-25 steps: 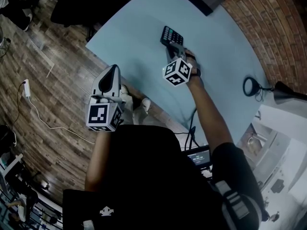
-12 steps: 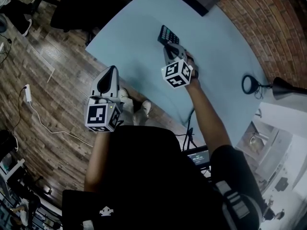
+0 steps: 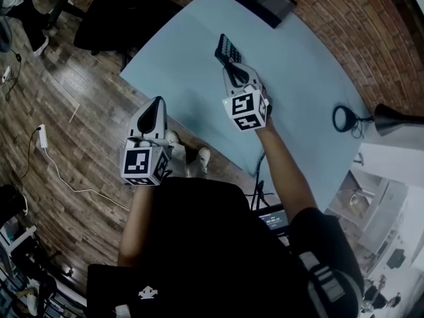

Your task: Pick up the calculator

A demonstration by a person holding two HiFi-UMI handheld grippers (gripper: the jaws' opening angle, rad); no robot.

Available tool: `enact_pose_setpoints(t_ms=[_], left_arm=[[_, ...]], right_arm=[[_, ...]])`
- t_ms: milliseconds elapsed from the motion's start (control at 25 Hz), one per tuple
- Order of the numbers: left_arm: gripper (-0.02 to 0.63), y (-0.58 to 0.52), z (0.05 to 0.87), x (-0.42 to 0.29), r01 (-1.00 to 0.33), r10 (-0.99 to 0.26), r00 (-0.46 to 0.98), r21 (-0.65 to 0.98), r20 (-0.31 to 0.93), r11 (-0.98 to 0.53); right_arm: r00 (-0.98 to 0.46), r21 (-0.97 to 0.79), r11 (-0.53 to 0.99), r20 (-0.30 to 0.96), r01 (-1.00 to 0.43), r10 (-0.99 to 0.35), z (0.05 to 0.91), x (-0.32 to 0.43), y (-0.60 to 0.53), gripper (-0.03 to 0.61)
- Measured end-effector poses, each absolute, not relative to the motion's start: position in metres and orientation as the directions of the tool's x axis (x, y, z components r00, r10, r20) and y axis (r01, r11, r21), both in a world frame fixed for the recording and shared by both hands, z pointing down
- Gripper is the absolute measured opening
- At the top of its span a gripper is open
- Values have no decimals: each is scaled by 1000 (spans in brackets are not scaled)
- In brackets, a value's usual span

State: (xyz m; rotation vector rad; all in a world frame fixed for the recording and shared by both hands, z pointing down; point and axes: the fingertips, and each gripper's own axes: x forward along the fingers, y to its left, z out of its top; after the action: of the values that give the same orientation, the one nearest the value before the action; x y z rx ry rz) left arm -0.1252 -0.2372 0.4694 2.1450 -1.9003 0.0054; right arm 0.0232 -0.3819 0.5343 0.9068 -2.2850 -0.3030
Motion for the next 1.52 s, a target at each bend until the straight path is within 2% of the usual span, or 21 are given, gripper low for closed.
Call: enact_pose_setpoints(t_ms=[480, 1120, 1520], left_arm=[[9, -235, 453, -96, -977, -977, 159, 164, 142, -135], [9, -244, 418, -58, -978, -983, 170, 137, 73, -159], [9, -248, 398, -72, -988, -991, 134, 86, 16, -132]], right_arm=[[-644, 246, 709, 299, -661, -704, 457, 31, -363, 54], [-710, 162, 727, 159, -667, -686, 413, 54, -344, 54], [-740, 141, 751, 129, -645, -660, 399, 47, -334, 54]])
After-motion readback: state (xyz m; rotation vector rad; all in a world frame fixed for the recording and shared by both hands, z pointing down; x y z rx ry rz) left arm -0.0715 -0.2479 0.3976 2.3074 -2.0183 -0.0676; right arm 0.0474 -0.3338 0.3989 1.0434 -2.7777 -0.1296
